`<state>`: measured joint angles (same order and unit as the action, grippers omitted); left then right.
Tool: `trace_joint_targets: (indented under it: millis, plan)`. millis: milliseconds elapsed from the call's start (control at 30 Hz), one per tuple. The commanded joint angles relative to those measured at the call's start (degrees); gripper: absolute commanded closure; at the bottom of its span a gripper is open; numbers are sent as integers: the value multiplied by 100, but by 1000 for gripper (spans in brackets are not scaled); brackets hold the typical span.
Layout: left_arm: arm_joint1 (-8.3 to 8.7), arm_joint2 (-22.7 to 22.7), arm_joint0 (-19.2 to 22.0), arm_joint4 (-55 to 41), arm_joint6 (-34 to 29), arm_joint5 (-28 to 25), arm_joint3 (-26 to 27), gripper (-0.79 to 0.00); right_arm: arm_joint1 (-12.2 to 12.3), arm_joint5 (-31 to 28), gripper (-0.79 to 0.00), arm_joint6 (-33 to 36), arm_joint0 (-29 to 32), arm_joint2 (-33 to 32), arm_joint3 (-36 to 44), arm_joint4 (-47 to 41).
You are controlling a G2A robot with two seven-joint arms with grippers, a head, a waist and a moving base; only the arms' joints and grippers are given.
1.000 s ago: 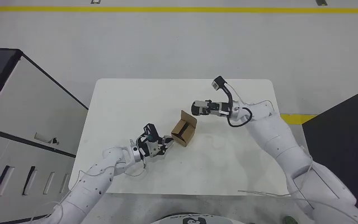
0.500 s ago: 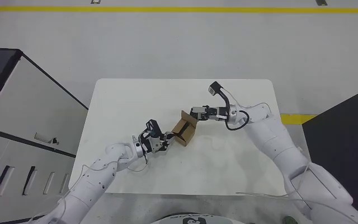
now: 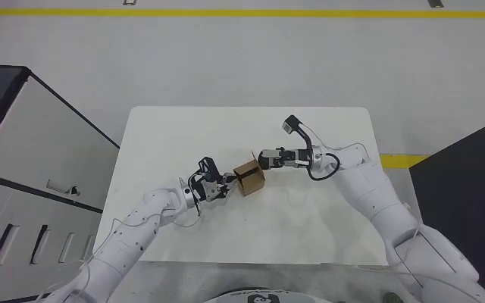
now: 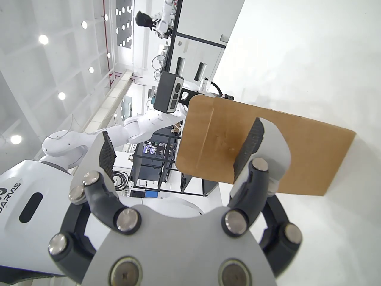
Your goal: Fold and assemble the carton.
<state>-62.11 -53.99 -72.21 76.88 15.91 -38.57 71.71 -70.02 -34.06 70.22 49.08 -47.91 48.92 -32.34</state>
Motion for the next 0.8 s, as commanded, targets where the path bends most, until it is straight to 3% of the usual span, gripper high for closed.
trace_joint_targets:
  millis: [0, 433, 767]
  plan:
    - [-7, 8, 15, 11, -1, 10, 12, 0, 5, 19, -785, 19, 17, -17, 21, 13]
    - [45, -165, -205, 67, 148, -29, 57, 0, 169, 53, -785, -76, 221, -419, 409, 288]
    - [-50, 45, -30, 56, 82, -19, -140, 0, 222, 252, -785, -300, 415, -519, 669, 550]
